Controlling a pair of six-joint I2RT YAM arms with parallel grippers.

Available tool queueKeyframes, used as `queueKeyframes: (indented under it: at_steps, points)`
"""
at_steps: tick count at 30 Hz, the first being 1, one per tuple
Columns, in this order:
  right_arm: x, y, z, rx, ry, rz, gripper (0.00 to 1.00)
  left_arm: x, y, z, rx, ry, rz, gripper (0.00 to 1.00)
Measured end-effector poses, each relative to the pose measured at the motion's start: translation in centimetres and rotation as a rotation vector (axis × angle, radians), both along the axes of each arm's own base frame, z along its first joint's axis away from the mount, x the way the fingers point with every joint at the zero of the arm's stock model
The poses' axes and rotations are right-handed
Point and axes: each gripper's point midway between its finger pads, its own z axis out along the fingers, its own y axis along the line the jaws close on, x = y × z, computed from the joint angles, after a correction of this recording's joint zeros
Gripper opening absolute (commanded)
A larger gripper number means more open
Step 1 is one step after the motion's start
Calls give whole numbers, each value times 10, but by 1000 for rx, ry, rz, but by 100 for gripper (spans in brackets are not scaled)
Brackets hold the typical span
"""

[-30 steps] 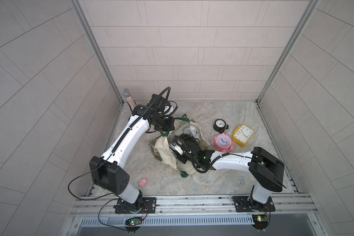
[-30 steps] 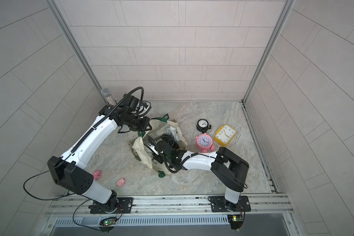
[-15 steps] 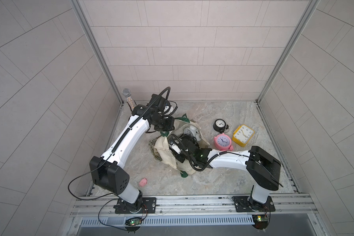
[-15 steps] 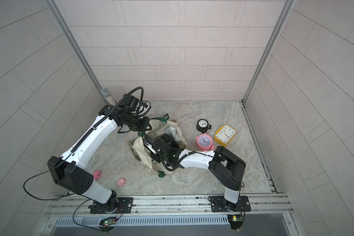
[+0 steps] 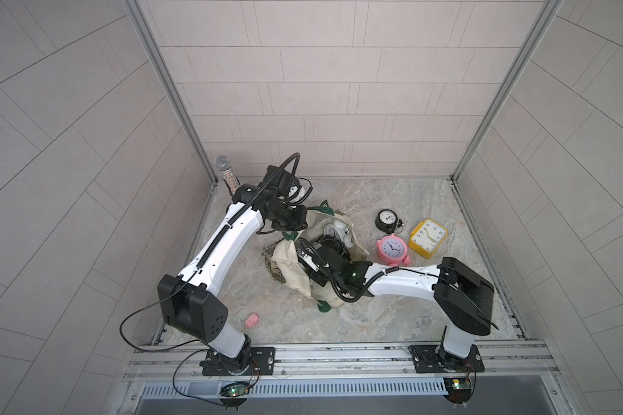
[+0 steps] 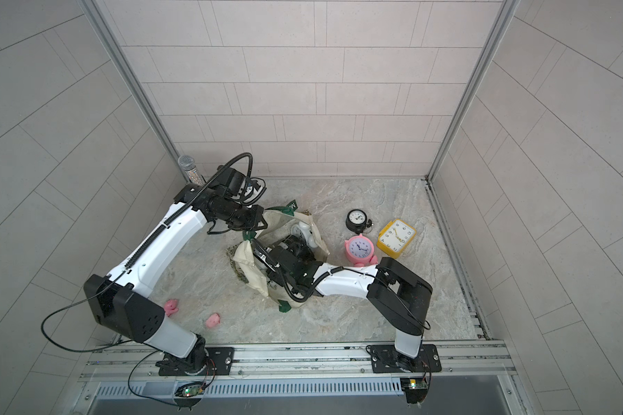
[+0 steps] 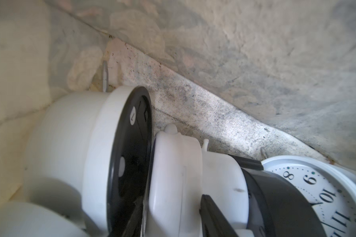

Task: Take the alarm clock out of the canvas bag
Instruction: Pick up the alarm from the canvas bag.

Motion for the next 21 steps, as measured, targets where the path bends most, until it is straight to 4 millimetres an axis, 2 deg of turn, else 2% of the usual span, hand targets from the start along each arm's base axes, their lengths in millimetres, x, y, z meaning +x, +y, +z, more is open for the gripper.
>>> queueKeyframes:
  at_steps: [4, 14, 19, 21]
  points:
    - [-1, -3, -4, -18, 9, -2, 48, 0, 0, 0, -1, -1, 0, 0]
    - [-4, 6, -3, 2, 32, 26, 37, 0, 0, -1, -1, 2, -1, 0]
    - [-2, 9, -3, -2, 36, 24, 37, -1, 0, -1, -1, 3, -1, 0]
    - [-1, 10, -2, -2, 35, 21, 41, -1, 0, -2, -2, 5, -2, 0]
